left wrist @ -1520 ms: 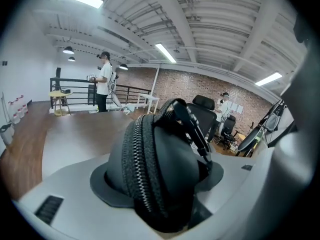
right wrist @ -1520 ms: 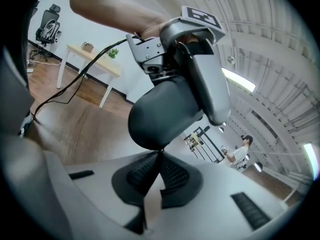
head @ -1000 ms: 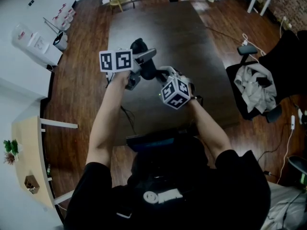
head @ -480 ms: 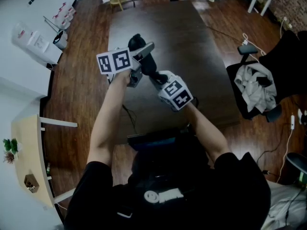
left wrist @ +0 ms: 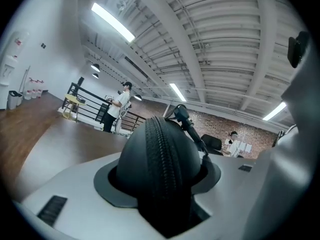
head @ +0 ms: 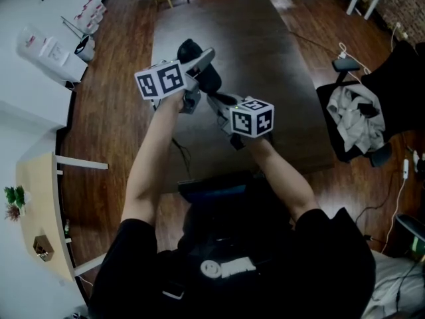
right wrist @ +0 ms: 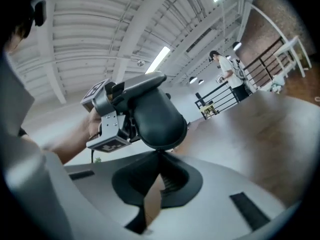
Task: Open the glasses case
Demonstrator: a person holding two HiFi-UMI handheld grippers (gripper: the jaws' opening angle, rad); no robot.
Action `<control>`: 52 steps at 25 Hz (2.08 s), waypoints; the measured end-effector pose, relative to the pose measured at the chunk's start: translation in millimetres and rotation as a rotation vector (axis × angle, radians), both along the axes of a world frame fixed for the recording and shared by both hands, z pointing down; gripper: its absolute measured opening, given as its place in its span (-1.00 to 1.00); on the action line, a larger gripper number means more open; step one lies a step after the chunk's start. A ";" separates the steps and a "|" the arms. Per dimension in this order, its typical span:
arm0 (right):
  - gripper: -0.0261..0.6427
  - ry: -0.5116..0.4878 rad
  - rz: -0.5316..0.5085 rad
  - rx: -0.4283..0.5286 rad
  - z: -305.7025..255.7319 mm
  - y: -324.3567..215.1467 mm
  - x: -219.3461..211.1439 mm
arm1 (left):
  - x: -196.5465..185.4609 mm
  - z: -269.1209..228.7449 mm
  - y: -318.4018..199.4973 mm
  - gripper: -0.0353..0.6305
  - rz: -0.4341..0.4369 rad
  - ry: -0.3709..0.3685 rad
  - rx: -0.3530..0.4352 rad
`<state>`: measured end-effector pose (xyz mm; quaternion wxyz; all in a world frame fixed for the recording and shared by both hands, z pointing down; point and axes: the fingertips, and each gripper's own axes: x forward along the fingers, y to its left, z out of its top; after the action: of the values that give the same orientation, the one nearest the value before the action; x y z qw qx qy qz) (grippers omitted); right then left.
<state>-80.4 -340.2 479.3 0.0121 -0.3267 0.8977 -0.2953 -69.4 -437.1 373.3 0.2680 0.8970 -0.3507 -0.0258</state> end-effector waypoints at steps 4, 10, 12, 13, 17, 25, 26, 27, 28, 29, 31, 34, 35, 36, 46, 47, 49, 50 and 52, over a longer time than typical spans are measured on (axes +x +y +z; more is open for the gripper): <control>-0.92 0.193 0.033 0.124 2.4 -11.0 27.2 | 10.0 2.5 14.9 -0.12 0.145 -0.017 -0.015; -0.92 0.590 0.116 0.443 -32.3 -36.8 78.0 | 11.7 -0.7 32.2 -0.02 0.291 -0.045 0.068; -0.92 0.637 0.146 0.518 -47.2 -40.2 92.9 | 14.0 4.6 41.5 0.01 0.356 -0.103 0.106; -0.92 0.680 0.155 0.569 -54.5 -40.5 97.5 | 15.2 6.6 45.3 0.01 0.381 -0.127 0.123; -0.92 0.843 0.217 0.762 -82.7 -40.3 111.3 | 16.0 20.1 59.1 0.05 0.475 -0.262 0.185; -0.92 0.989 0.302 0.920 -118.2 -44.7 139.7 | -15.3 33.1 47.0 0.14 0.406 -0.449 0.292; -0.92 1.010 0.304 0.927 -118.2 -45.9 142.1 | -18.2 31.7 46.8 0.14 0.404 -0.444 0.302; -0.92 1.033 0.306 0.934 -117.7 -47.5 143.8 | -20.3 30.7 47.8 0.14 0.411 -0.442 0.307; -0.92 1.057 0.305 0.943 -116.6 -49.1 144.3 | -21.5 30.1 49.4 0.14 0.423 -0.447 0.313; -0.92 1.083 0.299 0.955 -115.1 -50.2 143.4 | -21.7 30.7 51.8 0.18 0.438 -0.460 0.320; -0.92 1.138 0.268 0.990 -111.5 -50.1 137.3 | -19.5 35.3 58.6 0.22 0.480 -0.497 0.327; -0.92 1.219 0.223 1.038 -108.9 -51.3 130.1 | -13.5 40.1 66.9 0.22 0.547 -0.519 0.314; -0.92 1.231 0.223 1.044 -109.9 -52.1 129.9 | -12.5 41.1 67.7 0.22 0.555 -0.522 0.309; -0.92 1.239 0.225 1.050 -110.9 -52.4 130.0 | -12.1 42.0 67.7 0.22 0.556 -0.524 0.307; -0.92 1.271 0.157 1.160 -119.1 -43.0 90.5 | 20.5 44.8 76.1 0.22 0.609 -0.516 0.345; -0.92 1.262 0.150 1.171 -120.9 -41.2 84.2 | 26.5 46.9 78.2 0.22 0.609 -0.516 0.356; -0.92 1.255 0.132 1.193 -123.6 -38.0 73.7 | 35.9 51.0 78.6 0.22 0.581 -0.524 0.376; -0.92 1.257 0.128 1.202 -125.2 -37.5 70.5 | 38.1 53.2 77.4 0.05 0.565 -0.526 0.372; -0.92 1.264 0.123 1.211 -126.9 -37.7 68.5 | 39.9 56.0 76.6 -0.02 0.554 -0.508 0.341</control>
<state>-11.9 -377.9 352.4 -0.3005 -0.4143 0.7195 0.4694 -29.5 -360.5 429.2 0.0174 0.9668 -0.1415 0.2119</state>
